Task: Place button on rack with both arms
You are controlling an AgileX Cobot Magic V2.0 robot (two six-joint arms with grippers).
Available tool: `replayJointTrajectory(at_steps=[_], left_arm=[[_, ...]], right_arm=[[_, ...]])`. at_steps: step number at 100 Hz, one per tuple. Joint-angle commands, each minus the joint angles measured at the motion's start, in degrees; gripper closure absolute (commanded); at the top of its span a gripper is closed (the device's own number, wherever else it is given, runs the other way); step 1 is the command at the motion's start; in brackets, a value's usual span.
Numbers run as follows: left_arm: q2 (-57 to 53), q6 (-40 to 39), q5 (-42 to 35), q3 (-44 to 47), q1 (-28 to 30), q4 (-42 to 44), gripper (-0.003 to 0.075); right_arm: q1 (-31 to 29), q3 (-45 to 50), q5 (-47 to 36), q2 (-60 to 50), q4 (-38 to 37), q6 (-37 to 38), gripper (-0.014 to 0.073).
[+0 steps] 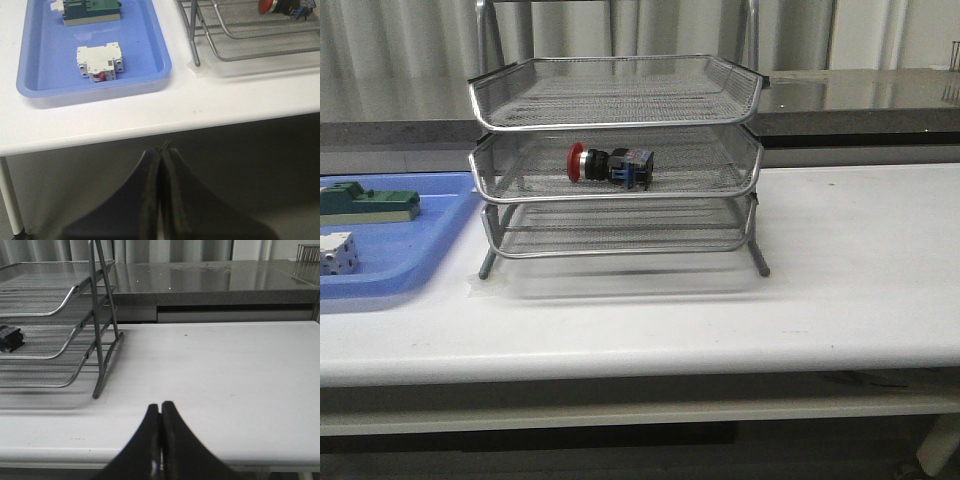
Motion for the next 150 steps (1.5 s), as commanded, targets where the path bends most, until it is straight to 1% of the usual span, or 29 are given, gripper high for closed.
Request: replayJointTrajectory(at_steps=[1,34,150], left_arm=[[0.46,-0.44,-3.64,-1.52,0.12,-0.82,0.0741],[0.46,-0.44,-3.64,-1.52,0.12,-0.82,0.0741],[0.34,-0.44,-3.64,-1.52,0.12,-0.82,0.0741]], right_arm=[[-0.4,0.04,-4.28,-2.69,-0.7,0.1,0.0654],[-0.52,-0.05,-2.78,-2.23,-1.33,0.05,0.0654],[-0.52,-0.05,-2.78,-2.23,-1.33,0.05,0.0654]])
